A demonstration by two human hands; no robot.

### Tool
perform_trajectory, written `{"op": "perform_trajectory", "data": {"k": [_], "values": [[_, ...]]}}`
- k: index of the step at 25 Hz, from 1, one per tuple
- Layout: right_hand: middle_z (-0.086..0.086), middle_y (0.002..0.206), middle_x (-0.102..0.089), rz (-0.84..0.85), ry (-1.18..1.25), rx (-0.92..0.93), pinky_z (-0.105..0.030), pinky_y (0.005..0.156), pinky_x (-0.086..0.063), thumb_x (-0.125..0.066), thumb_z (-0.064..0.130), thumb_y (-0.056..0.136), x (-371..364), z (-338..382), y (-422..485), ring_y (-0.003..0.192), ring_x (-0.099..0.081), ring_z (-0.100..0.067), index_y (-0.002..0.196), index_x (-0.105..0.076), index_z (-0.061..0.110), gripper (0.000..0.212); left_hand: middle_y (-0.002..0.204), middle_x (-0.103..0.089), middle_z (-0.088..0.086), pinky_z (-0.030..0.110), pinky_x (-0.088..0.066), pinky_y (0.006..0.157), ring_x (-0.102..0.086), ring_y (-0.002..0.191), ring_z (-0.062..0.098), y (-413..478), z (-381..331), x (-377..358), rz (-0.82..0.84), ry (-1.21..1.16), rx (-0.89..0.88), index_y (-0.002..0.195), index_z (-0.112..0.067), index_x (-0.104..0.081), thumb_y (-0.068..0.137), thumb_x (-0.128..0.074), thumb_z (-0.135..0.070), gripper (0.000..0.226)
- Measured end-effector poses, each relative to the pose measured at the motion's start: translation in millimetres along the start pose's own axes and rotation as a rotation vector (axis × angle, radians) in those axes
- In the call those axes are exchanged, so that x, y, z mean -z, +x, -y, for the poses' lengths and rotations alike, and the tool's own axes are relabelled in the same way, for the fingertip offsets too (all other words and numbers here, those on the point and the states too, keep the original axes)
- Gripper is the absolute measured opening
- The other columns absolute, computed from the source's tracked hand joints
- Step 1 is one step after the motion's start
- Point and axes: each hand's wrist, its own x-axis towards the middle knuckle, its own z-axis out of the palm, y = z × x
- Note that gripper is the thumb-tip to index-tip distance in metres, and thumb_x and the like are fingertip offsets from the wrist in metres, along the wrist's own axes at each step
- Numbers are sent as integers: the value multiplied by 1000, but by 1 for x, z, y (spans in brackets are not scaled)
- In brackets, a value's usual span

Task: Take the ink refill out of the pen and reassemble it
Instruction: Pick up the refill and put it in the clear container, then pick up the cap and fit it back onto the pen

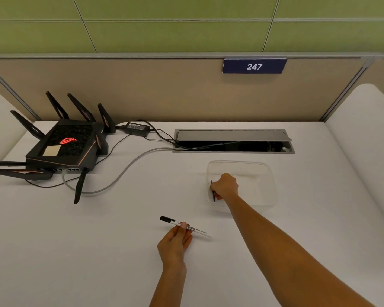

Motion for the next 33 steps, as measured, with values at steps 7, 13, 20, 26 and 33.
{"op": "perform_trajectory", "data": {"k": [7, 13, 20, 26, 33], "values": [[-11, 74, -70, -120, 180, 79, -29, 66, -55, -70, 17, 82, 46, 9, -29, 65, -70, -24, 78, -68, 4, 14, 91, -73, 14, 26, -59, 67, -70, 82, 23, -13, -3, 1, 21, -21, -18, 101, 5, -69, 82, -72, -8, 23], [-3, 70, -71, -228, 352, 139, -36, 67, -61, -71, 19, 81, 102, -62, -91, 58, -69, -20, 76, -71, 11, 9, 89, -73, 13, 27, -60, 64, -73, 69, 15, -27, -1, -6, 74, -32, 2, 102, 5, -68, 82, -72, -8, 24], [-2, 60, -60, -123, -21, -48, -23, 48, -39, -74, 29, 79, 68, -163, -121, 52, -55, -16, 68, -62, 7, 27, 96, -72, 17, 30, -60, 68, -72, 74, 17, -44, 4, -12, 115, -20, 24, 103, 5, -67, 85, -69, -7, 22], [-9, 73, -66, -109, -179, -39, -31, 56, -52, -65, 19, 81, 46, -166, -131, 64, -65, -23, 70, -54, 9, 18, 93, -72, 15, 29, -60, 65, -73, 74, 17, -54, 6, -10, 115, -30, 27, 104, 5, -67, 85, -69, -8, 23], [-12, 79, -65, -110, -198, -7, -28, 52, -43, -57, 9, 80, 42, -164, -135, 63, -59, -25, 73, -56, 5, 8, 90, -72, 14, 30, -60, 68, -72, 73, 17, -66, 12, -11, 113, -55, 35, 102, 3, -67, 84, -70, -9, 21]]}}
